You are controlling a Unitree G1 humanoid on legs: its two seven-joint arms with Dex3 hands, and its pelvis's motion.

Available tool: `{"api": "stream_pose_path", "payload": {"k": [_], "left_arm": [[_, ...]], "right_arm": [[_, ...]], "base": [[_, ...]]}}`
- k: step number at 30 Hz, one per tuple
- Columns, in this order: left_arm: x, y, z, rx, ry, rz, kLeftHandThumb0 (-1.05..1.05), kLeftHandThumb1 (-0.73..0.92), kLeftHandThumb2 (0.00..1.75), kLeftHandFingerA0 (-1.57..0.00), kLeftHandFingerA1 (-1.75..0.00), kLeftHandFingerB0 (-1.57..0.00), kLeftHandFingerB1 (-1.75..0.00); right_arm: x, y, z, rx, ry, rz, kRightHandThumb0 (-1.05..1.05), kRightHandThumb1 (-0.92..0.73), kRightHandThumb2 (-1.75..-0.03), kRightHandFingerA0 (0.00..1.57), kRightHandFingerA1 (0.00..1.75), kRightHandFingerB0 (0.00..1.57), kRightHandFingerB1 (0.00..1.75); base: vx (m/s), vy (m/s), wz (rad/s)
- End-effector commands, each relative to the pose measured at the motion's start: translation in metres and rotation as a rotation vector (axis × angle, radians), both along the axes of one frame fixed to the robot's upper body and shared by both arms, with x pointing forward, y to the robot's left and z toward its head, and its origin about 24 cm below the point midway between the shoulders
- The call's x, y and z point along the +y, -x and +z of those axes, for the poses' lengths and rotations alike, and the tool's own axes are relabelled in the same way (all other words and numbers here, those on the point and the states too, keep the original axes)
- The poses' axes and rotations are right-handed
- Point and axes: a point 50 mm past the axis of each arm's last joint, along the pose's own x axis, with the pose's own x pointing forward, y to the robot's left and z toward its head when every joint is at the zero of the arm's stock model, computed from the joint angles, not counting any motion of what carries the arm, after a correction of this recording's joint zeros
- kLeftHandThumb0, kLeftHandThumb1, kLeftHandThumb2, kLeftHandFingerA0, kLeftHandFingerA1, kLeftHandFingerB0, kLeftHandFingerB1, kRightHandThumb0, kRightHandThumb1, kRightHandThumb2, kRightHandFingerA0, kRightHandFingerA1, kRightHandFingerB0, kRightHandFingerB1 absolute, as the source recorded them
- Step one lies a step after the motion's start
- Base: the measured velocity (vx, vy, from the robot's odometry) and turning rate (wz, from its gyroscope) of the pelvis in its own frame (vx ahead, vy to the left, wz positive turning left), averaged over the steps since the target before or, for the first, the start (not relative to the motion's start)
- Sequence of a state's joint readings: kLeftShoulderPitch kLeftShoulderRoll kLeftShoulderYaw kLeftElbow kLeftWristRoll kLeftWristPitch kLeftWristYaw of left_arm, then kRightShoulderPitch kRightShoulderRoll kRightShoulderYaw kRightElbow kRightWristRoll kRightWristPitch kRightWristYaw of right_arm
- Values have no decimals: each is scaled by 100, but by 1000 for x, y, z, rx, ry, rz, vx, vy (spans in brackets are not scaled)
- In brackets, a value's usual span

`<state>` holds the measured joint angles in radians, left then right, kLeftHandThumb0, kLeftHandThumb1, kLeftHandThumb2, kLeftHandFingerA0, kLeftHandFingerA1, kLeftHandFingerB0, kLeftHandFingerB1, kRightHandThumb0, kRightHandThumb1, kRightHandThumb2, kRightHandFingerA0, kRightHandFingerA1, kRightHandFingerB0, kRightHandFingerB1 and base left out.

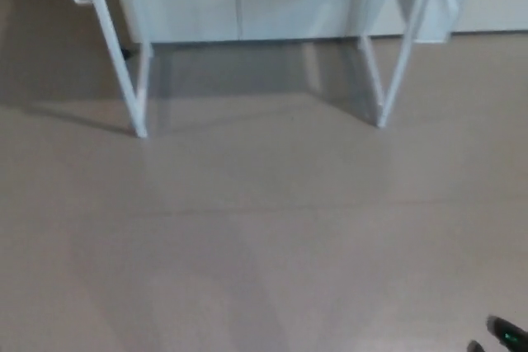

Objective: The robot walks towards a desk on which an eraser is kept on the left hand side and a container is kept on the right hand side. The robot picks up the eraser using its left hand and places it in the container.

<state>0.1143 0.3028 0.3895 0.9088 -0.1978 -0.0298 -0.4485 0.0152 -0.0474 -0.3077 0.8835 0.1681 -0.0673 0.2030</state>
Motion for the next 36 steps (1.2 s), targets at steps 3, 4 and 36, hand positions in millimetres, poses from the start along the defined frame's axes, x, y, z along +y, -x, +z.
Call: {"api": "stream_pose_path", "payload": {"k": [3,4,36], "left_arm": [[4,1,3,-18,-8,16,-31,62,59,-36,-35,-24,-29],[4,0,3,-19,-8,22,-30,62,59,-38,-35,-25,-29],[1,0,1,-18,-17,1,-30,66,60,-30,-34,-24,-29]], "right_arm": [[-6,-1,2,-18,18,-20,-44,-53,-91,21,98,0,64],[-6,-2,3,-22,20,-19,-44,-53,-89,24,102,1,63],[-7,5,1,-29,36,-19,-36,-43,-105,36,77,6,57]], "base": [[489,-105,8],[442,-58,-3],[421,11,-1]]}}
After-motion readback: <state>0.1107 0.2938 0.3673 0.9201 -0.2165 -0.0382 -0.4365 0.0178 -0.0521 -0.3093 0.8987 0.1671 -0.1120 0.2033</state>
